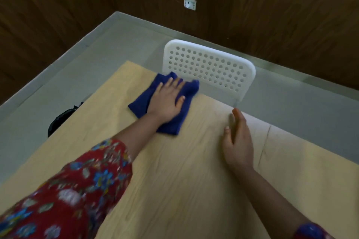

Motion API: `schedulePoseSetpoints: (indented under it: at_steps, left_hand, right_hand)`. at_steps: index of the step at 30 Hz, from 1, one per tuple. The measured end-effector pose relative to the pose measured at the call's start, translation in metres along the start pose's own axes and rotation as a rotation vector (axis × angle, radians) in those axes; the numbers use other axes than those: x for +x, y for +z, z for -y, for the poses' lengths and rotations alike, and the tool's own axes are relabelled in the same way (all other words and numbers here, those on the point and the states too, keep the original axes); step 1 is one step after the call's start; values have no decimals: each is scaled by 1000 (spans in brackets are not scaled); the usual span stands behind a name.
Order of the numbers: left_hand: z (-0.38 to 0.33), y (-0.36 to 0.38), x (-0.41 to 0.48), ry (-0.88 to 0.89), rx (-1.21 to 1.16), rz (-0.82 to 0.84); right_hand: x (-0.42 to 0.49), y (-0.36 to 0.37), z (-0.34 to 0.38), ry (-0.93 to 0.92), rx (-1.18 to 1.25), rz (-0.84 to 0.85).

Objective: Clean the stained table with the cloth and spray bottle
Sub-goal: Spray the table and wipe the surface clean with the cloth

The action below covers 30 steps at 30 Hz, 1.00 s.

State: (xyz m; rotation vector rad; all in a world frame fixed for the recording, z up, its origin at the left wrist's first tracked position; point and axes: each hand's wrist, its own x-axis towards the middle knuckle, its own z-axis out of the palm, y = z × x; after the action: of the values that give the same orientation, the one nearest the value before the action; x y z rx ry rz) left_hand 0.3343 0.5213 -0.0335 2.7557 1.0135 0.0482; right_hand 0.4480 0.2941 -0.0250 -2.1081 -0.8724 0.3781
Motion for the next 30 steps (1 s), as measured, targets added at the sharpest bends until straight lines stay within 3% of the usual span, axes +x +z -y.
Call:
schedulePoseSetpoints:
  at_steps: [2, 6, 9, 13, 15, 17, 19, 22, 23, 27, 30]
  left_hand:
    - [-3, 4, -43, 37, 43, 0]
    - [26, -1, -49, -304, 49, 12]
    - [-2, 1, -19, -409, 7, -19]
    - [-92, 17, -9, -45, -43, -25]
    - [-134, 28, -47, 241, -38, 35]
    - [-134, 31, -90, 422, -36, 91]
    - [-106, 32, -94, 382, -33, 52]
    - [-101, 25, -49, 29, -21, -8]
    - [-118, 25, -35, -7, -32, -11]
    - [-207, 43, -27, 261, -64, 55]
    - [-217, 49, -80, 342, -83, 74]
  right_hand:
    - [-7, -18, -3, 44, 231, -46]
    - [-40, -55, -42, 108, -86, -205]
    - [-57, -60, -56, 75, -30, -307]
    - [-54, -59, -45, 114, 165, -391]
    - [-55, -63, -49, 101, 244, -442]
    - [-56, -64, -52, 84, 298, -484]
    - [-55, -63, -53, 92, 318, -520]
    - [-55, -64, -52, 81, 322, -557]
    - [-56, -64, -52, 83, 332, -548]
    - [-56, -66, -54, 69, 366, -580]
    - [-56, -66, -55, 62, 399, -583]
